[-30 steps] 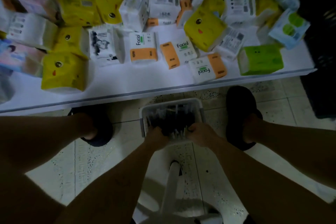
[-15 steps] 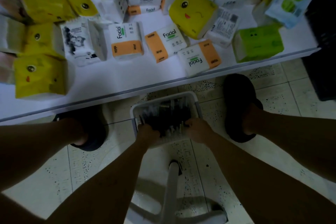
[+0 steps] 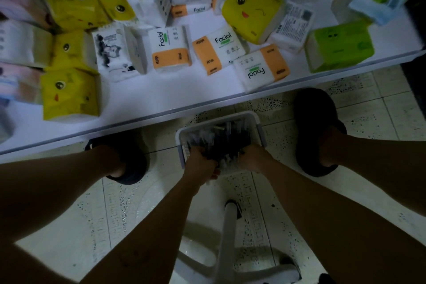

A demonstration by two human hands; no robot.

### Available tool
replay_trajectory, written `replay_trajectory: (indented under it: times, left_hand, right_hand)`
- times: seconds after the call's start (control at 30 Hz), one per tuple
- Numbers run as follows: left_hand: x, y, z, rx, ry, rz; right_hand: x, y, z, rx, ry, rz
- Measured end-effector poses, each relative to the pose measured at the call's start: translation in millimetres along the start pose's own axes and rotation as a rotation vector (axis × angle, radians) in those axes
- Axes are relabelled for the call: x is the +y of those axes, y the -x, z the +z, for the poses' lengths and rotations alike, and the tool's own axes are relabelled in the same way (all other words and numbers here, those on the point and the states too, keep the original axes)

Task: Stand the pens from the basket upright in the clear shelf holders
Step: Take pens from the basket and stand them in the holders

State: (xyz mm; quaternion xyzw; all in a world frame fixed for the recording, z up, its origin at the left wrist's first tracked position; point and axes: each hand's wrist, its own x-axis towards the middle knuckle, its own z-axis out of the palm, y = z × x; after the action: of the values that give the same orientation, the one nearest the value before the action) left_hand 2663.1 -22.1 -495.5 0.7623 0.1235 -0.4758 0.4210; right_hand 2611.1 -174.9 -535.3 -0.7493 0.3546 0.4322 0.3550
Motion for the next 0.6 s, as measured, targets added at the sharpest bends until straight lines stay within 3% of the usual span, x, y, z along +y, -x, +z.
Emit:
replay_trajectory:
  times: [0.4, 0.6]
  left_hand:
    - [11, 2, -4, 0.055, -0.117, 0.167]
    - [12, -4, -3, 0.063, -0.092, 0.097]
  right_hand:
    - [-10, -11, 0, 0.059, -0.101, 0.034]
    - [-6, 2, 3, 0.27, -0.264, 0.043]
